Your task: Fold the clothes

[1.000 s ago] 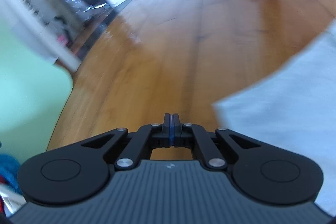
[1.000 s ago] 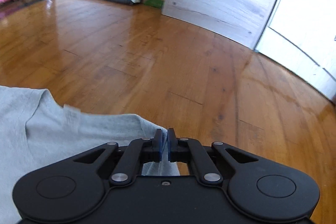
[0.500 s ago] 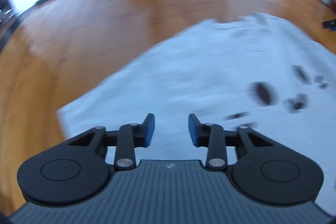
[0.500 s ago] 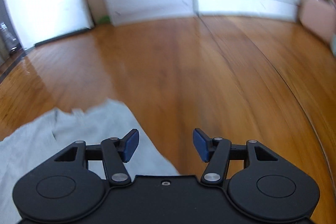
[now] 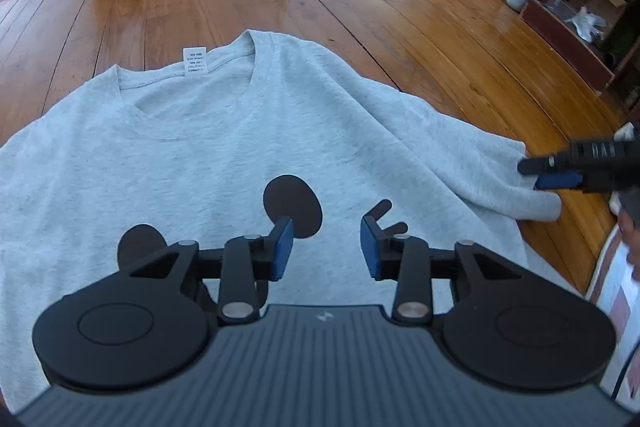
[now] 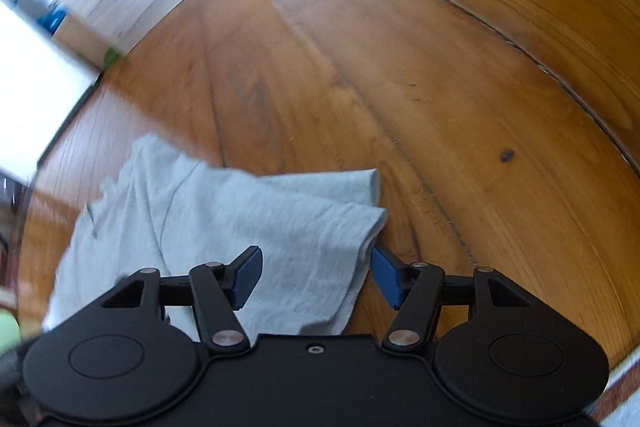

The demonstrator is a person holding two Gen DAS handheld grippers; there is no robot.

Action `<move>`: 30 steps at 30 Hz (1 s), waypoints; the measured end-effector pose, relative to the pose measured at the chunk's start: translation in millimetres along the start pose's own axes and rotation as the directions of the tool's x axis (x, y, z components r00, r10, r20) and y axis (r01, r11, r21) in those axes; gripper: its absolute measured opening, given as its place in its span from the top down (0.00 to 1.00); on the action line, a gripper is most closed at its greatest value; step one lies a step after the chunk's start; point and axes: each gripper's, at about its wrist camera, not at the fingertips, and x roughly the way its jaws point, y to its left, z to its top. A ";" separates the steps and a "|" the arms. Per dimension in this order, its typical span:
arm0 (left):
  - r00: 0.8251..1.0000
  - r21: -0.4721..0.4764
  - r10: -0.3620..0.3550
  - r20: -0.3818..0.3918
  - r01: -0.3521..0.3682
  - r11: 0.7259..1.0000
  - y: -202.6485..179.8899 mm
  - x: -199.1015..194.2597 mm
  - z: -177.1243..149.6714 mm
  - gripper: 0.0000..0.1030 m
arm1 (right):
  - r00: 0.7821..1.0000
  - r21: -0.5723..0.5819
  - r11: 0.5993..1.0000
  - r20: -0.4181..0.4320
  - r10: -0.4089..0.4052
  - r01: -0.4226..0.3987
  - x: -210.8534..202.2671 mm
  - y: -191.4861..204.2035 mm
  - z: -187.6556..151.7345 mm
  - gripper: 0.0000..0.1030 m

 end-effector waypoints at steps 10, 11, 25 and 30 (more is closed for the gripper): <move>1.000 -0.075 -0.023 0.017 0.024 0.997 15.9 -3.4 -5.7 0.60 | 0.973 -0.364 0.932 0.218 0.075 0.009 -45.3 41.7 -8.4 0.97; 0.999 -0.087 -0.031 0.018 0.032 0.996 16.1 -3.1 -5.7 0.60 | 0.969 -0.400 0.917 0.233 0.085 0.015 -54.1 49.5 -6.1 0.97; 0.998 -0.057 0.012 0.063 -0.008 0.998 -4.1 22.7 16.8 0.54 | 0.895 -0.554 0.800 0.444 0.048 0.232 -89.5 99.5 83.8 0.98; 0.995 -0.059 0.095 0.016 -0.094 0.994 4.2 30.1 7.1 0.54 | 0.924 -0.450 0.823 0.312 -0.219 0.347 -7.0 33.2 116.2 0.99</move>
